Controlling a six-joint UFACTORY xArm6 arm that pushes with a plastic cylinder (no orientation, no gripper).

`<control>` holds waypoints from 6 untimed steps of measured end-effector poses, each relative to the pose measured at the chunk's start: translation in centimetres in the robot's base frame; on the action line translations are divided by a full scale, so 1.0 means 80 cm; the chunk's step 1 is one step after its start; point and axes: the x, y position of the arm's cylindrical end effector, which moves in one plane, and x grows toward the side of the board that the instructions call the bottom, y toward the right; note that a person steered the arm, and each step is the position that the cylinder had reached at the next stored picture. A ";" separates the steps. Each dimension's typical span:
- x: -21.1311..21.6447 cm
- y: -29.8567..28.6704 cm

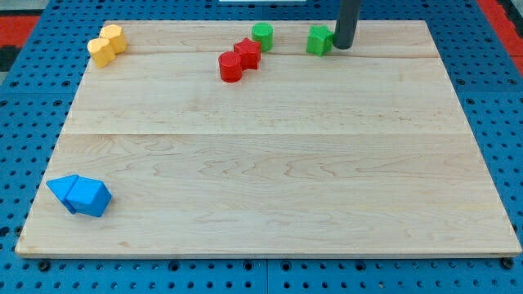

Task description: Move your arm to the bottom center of the board

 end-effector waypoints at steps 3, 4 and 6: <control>0.095 0.022; 0.224 0.026; 0.461 -0.173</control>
